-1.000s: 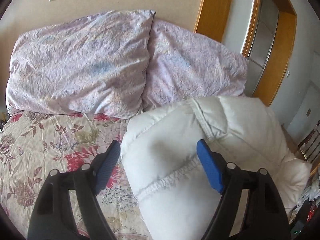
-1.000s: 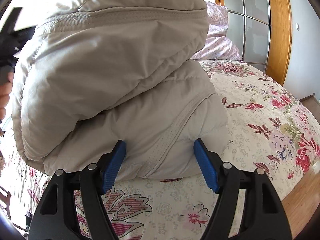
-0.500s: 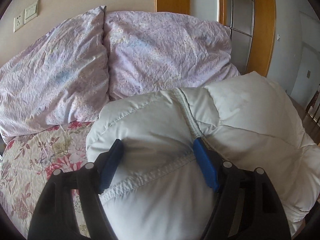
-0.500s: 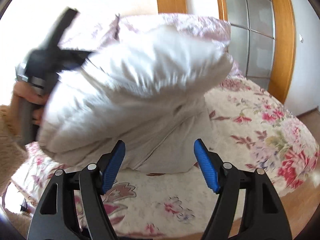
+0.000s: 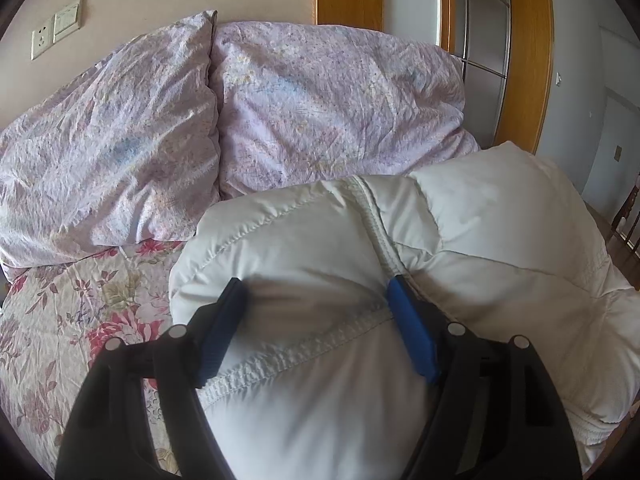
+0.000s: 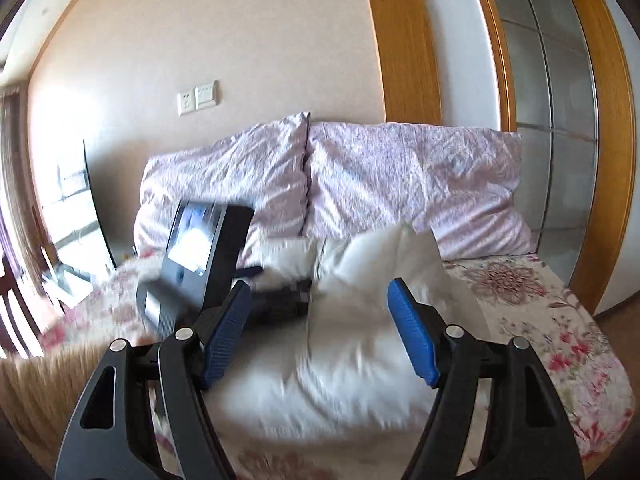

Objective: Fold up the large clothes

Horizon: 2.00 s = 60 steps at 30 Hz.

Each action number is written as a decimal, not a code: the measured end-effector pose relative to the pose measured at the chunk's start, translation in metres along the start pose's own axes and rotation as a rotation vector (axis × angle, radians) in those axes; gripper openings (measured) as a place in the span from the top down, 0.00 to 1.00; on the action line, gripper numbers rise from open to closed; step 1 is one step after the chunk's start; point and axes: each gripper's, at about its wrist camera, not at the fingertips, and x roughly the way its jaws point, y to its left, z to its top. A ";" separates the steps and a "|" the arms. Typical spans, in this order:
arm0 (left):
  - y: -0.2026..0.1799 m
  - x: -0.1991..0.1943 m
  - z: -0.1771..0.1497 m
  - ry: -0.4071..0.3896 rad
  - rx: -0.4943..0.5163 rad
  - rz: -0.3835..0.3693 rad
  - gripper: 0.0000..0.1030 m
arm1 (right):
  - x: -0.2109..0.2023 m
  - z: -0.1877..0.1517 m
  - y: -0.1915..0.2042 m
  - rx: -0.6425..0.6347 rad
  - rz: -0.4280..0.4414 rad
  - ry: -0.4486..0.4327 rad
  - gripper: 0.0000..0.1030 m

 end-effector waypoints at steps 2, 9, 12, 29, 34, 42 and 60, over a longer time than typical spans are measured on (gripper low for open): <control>0.000 0.000 0.000 -0.003 -0.002 0.000 0.29 | 0.023 0.023 -0.004 0.040 -0.020 0.002 0.30; 0.002 0.001 0.000 -0.007 -0.016 -0.006 0.28 | 0.098 0.059 -0.032 0.193 -0.043 0.083 0.44; 0.005 0.002 -0.001 -0.011 -0.035 -0.010 0.27 | 0.125 0.048 -0.054 0.233 -0.107 0.144 0.50; -0.018 0.022 0.003 -0.009 -0.020 -0.056 0.20 | 0.185 -0.035 -0.112 0.232 -0.336 0.305 0.64; -0.021 0.030 0.002 -0.005 -0.022 -0.062 0.16 | 0.198 -0.046 -0.123 0.267 -0.310 0.356 0.64; -0.020 0.041 0.002 0.009 -0.039 -0.053 0.13 | 0.216 -0.053 -0.127 0.264 -0.304 0.432 0.62; -0.021 0.056 0.003 0.049 -0.029 -0.023 0.08 | 0.229 -0.055 -0.128 0.235 -0.323 0.471 0.62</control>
